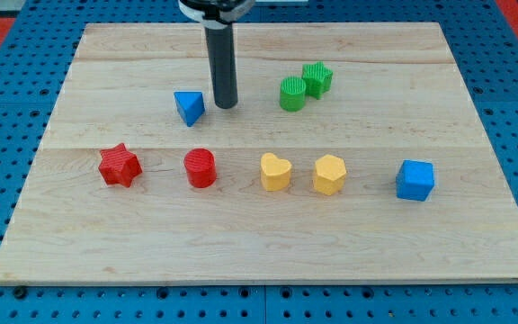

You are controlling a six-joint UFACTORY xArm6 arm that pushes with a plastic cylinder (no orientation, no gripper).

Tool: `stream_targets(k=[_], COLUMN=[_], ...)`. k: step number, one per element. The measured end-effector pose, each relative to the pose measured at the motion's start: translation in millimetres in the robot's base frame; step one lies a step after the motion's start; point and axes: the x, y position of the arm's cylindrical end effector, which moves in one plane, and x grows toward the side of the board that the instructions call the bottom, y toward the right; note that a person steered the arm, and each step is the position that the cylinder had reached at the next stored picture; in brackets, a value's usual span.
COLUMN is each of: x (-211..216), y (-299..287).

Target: Push blue triangle to center left

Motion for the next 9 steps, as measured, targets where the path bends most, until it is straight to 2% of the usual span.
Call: stream_targets(k=[1,3,4,6,7,9], x=[6,-31,-32,-33,-34,0], y=[-31,-141,-144,-204,-210,-234])
